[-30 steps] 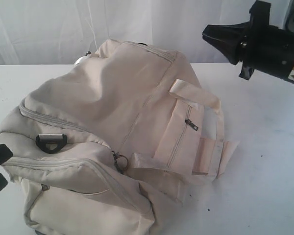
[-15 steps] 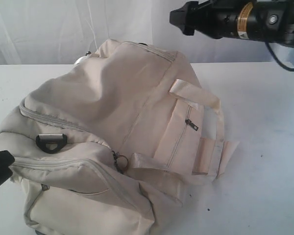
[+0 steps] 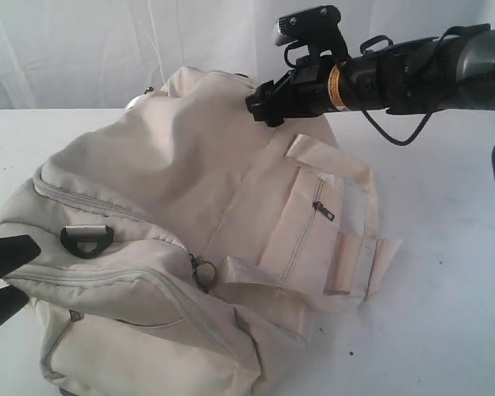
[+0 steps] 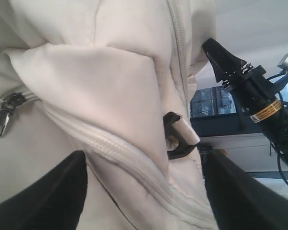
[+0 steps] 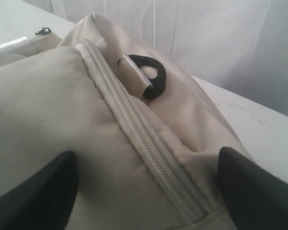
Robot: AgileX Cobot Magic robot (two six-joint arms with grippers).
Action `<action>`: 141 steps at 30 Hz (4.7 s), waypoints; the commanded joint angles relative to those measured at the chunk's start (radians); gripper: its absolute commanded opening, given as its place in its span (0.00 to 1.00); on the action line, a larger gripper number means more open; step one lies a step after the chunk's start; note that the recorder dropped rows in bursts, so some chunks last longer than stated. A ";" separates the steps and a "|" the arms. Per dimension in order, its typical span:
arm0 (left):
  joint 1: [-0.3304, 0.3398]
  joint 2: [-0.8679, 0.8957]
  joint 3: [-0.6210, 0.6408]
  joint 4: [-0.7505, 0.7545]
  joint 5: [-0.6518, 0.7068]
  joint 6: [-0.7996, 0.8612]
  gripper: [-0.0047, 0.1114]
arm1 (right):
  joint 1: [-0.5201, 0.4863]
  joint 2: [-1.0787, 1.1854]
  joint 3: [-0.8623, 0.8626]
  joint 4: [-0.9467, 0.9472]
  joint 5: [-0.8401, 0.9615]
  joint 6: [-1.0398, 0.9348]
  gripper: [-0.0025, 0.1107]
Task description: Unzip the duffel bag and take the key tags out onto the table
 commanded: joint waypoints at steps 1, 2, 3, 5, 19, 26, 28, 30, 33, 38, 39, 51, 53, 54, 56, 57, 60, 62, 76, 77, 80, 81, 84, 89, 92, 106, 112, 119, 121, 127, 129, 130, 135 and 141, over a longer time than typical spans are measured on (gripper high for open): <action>-0.006 0.055 0.004 -0.031 0.014 0.054 0.62 | -0.001 0.036 -0.004 -0.011 0.019 0.005 0.68; -0.006 0.070 0.004 -0.031 0.014 0.056 0.61 | -0.001 0.045 -0.004 -0.009 0.019 0.010 0.67; -0.006 0.085 0.004 -0.031 0.014 0.061 0.60 | -0.001 0.053 -0.004 -0.009 0.019 0.013 0.66; -0.006 0.111 0.004 -0.031 0.014 0.077 0.57 | -0.001 0.059 -0.004 -0.009 0.019 0.036 0.61; -0.006 0.238 -0.122 -0.031 -0.078 0.252 0.04 | -0.001 0.017 -0.004 -0.009 0.043 0.093 0.04; -0.006 0.248 -0.149 -0.031 -0.202 0.274 0.04 | -0.001 -0.050 -0.004 -0.023 0.090 0.114 0.02; -0.006 0.248 -0.155 -0.031 -0.245 0.274 0.04 | -0.001 -0.076 -0.004 -0.048 0.054 0.117 0.02; -0.006 0.248 -0.171 -0.031 -0.282 0.274 0.04 | -0.001 -0.104 -0.004 -0.108 0.022 0.181 0.02; -0.006 0.248 -0.212 -0.031 -0.319 0.319 0.04 | -0.014 -0.148 0.003 -0.142 -0.017 0.347 0.02; -0.006 0.248 -0.300 -0.020 -0.337 0.513 0.04 | -0.076 -0.229 0.032 -0.142 -0.241 0.417 0.02; -0.006 0.248 -0.312 -0.020 -0.342 0.537 0.04 | -0.086 -0.242 0.041 -0.142 -0.269 0.417 0.02; -0.006 0.248 -0.409 0.139 -0.459 0.586 0.04 | -0.236 -0.424 0.181 -0.142 -0.715 0.470 0.02; -0.006 0.249 -0.409 0.175 -0.457 0.600 0.04 | -0.244 -0.451 0.223 -0.142 -0.779 0.469 0.02; -0.006 0.250 -0.409 0.200 -0.457 0.617 0.04 | -0.247 -0.462 0.239 -0.142 -0.804 0.469 0.02; -0.006 0.254 -0.409 0.245 -0.459 0.660 0.04 | -0.250 -0.486 0.280 -0.142 -0.865 0.468 0.02; -0.006 0.259 -0.409 0.248 -0.460 0.678 0.04 | -0.250 -0.499 0.301 -0.142 -0.889 0.465 0.02; -0.006 0.287 -0.409 0.251 -0.463 0.713 0.04 | -0.250 -0.533 0.353 -0.142 -0.915 0.444 0.02; -0.006 0.323 -0.416 0.251 -0.463 0.715 0.04 | -0.250 -0.553 0.385 -0.142 -0.915 0.444 0.02; -0.006 0.405 -0.484 0.251 -0.600 0.711 0.04 | -0.250 -0.588 0.465 -0.142 -0.913 0.439 0.14; -0.006 0.398 -0.484 0.251 -0.597 0.711 0.06 | -0.250 -0.588 0.465 -0.142 -0.887 0.419 0.21; -0.006 0.389 -0.484 0.251 -0.553 0.711 0.18 | -0.250 -0.588 0.465 -0.142 -0.824 0.395 0.42; -0.006 0.384 -0.484 0.251 -0.540 0.711 0.23 | -0.250 -0.588 0.465 -0.142 -0.806 0.395 0.49; -0.006 0.377 -0.484 0.251 -0.473 0.711 0.43 | -0.250 -0.588 0.465 -0.142 -0.779 0.383 0.58; -0.006 0.311 -0.484 0.251 -0.387 0.711 0.66 | -0.250 -0.589 0.434 -0.142 -0.776 0.311 0.58; -0.006 0.229 -0.484 0.251 -0.351 0.711 0.67 | -0.250 -0.598 0.404 -0.142 -0.709 0.311 0.58; -0.006 -0.024 -0.484 1.484 0.104 -0.483 0.67 | -0.250 -0.561 0.407 -0.142 -0.705 0.549 0.57; -0.006 -0.024 -0.484 1.418 0.185 -0.610 0.68 | -0.250 -0.560 0.437 -0.142 -0.684 0.516 0.56; -0.006 -0.024 -0.484 1.161 0.170 -0.427 0.68 | -0.250 -0.558 0.486 -0.142 -0.576 0.470 0.56; -0.006 -0.016 -0.484 1.141 0.170 -0.411 0.68 | -0.250 -0.558 0.486 -0.142 -0.554 0.470 0.56; -0.006 0.068 -0.484 1.125 0.167 -0.409 0.67 | -0.250 -0.544 0.486 -0.142 -0.668 0.504 0.56; -0.006 0.099 -0.484 1.125 0.160 -0.409 0.66 | -0.250 -0.538 0.486 -0.142 -0.686 0.504 0.54; -0.006 0.114 -0.484 1.125 0.158 -0.409 0.65 | -0.250 -0.534 0.486 -0.142 -0.686 0.504 0.53; -0.006 0.168 -0.484 1.117 0.146 -0.409 0.57 | -0.235 -0.500 0.486 -0.142 -0.681 0.491 0.52; -0.006 0.181 -0.484 1.107 0.141 -0.409 0.33 | -0.147 -0.431 0.486 -0.142 -0.622 0.417 0.51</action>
